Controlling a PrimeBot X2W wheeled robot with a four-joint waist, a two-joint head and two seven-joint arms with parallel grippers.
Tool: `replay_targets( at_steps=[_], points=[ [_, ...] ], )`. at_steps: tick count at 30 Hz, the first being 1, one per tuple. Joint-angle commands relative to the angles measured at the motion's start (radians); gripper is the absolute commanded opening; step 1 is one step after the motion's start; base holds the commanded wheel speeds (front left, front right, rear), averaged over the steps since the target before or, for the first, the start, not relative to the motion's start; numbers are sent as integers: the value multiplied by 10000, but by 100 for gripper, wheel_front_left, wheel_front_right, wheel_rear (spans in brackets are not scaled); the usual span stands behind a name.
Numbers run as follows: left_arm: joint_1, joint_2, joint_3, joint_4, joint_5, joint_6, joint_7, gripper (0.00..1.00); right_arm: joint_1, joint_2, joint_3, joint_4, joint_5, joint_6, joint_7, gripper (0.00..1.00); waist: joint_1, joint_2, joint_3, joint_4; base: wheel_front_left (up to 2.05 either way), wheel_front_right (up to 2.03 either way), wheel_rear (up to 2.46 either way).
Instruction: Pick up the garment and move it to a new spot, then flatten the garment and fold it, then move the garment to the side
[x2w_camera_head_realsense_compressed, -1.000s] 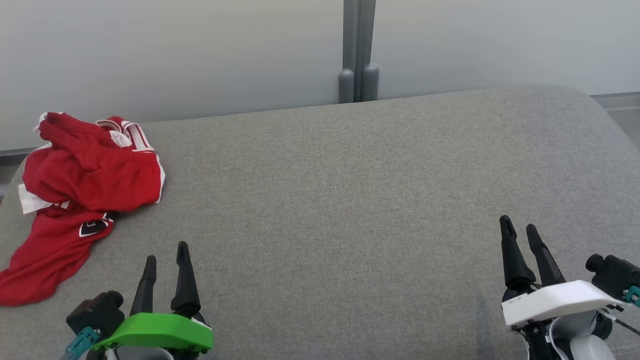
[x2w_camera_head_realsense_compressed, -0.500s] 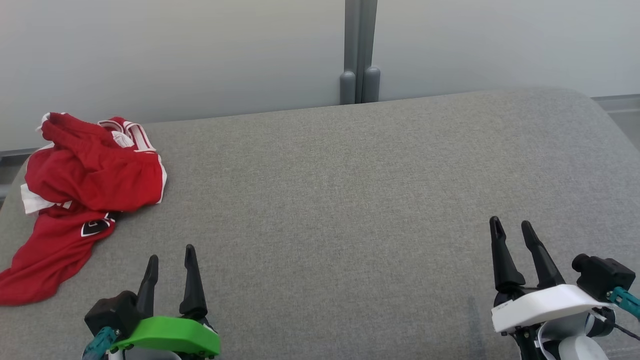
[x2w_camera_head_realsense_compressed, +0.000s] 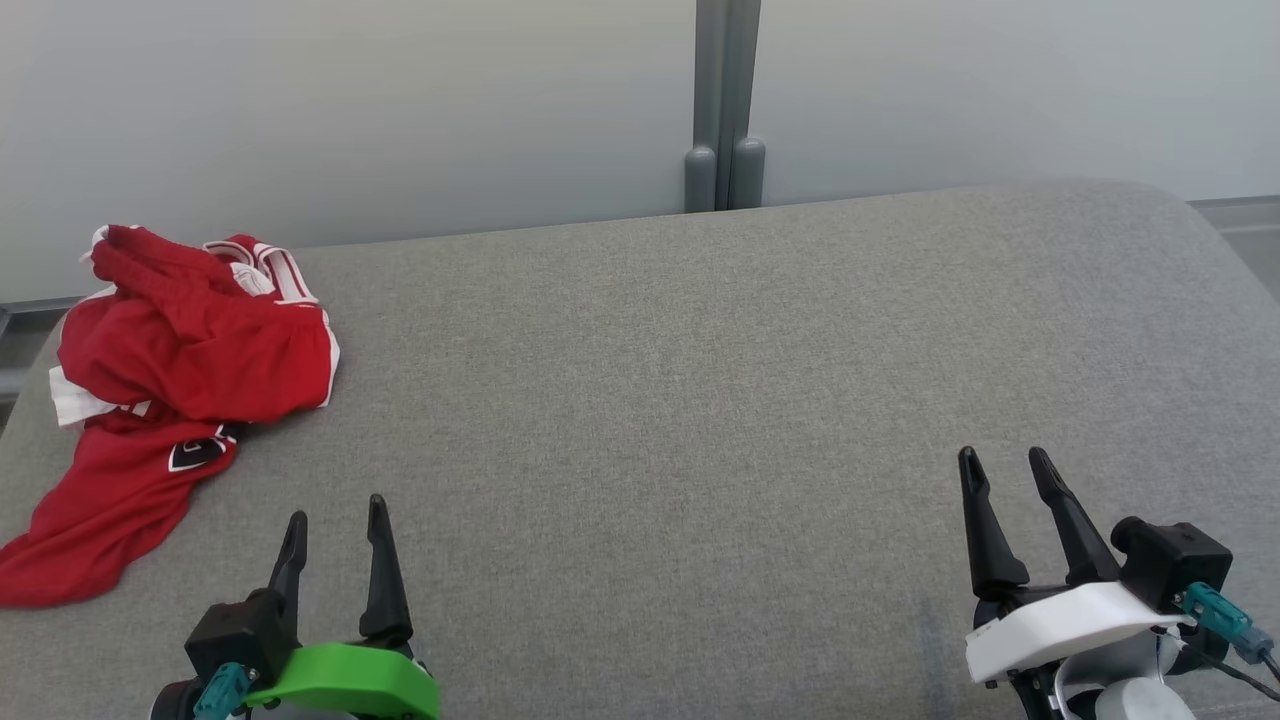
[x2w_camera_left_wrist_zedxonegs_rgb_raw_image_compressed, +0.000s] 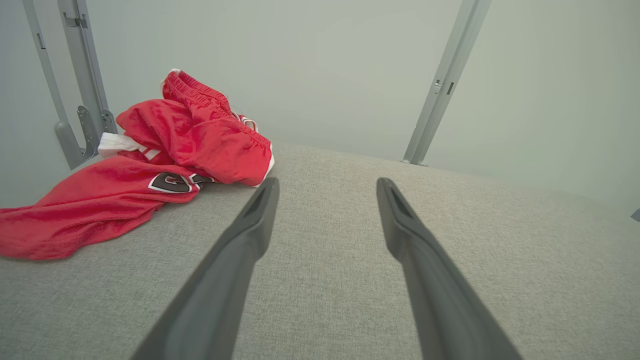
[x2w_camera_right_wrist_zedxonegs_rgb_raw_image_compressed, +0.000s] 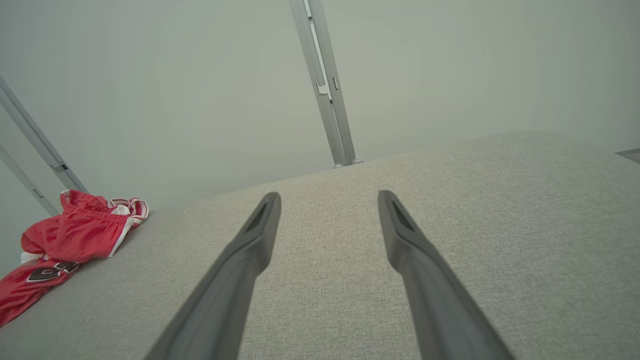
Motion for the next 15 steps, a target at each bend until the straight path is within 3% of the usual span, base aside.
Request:
replay_targets(
  at_steps=[1, 15],
  points=[
    [53, 66, 13, -77, 242, 75, -104, 100, -6, -58, 52, -4, -261, 24, -110, 100, 0, 0, -8, 4, 0, 0, 0],
    [48, 62, 41, 245, 918, -9, -328, 100, -145, -71, 172, 332, -1381, 17, -410, 100, 0, 0, -72, 22, 0, 0, 0]
  ],
)
